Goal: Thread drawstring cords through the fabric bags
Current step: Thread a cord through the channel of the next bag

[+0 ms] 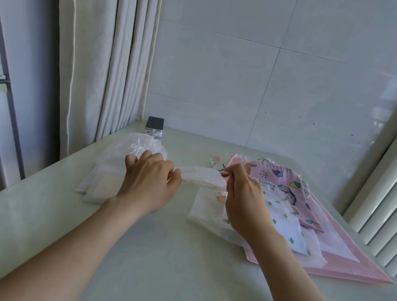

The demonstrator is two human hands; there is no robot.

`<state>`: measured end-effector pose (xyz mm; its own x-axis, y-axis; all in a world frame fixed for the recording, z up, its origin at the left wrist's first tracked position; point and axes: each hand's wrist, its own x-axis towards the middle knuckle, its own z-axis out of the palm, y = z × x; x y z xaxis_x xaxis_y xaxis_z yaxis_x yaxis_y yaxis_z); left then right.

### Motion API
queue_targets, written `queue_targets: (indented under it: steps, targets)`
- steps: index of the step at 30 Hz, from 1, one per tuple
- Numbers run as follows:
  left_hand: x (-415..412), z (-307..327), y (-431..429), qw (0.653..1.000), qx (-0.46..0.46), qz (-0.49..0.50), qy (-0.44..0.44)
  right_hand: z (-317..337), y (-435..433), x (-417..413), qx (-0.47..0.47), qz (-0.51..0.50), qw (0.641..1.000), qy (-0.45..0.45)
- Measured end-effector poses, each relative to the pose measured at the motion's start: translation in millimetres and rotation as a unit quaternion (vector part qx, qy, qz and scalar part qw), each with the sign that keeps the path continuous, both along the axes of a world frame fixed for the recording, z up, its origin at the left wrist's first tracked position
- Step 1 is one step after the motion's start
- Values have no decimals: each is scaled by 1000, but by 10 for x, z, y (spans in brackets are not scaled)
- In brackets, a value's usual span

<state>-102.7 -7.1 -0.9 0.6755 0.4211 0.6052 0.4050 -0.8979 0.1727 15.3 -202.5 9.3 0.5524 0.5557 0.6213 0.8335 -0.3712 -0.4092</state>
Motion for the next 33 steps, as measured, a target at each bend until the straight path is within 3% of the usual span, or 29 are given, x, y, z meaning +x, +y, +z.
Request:
queue_targets:
  steps: [7,10,14,19,23,29,33]
  targets:
    - [-9,10,2,999,6,25,-21,0,-20,58,-56,0,995,-78]
    - [-30,35,13,999,10,44,-14,33,-12,15,-34,8,993,-109]
    - [-64,66,89,995,45,93,8,43,-30,7,-63,25,989,-128]
    - [-67,90,124,989,93,115,-24,71,-38,-4,-101,27,986,-129]
    - [-74,31,121,988,118,79,-67,-26,-77,20,-102,-21,986,-127]
    - [-24,-25,1,991,120,-32,-58,-50,-56,84,-140,-88,980,-110]
    - [14,-44,33,990,117,-48,-69,-36,-80,69,-159,-53,978,-128]
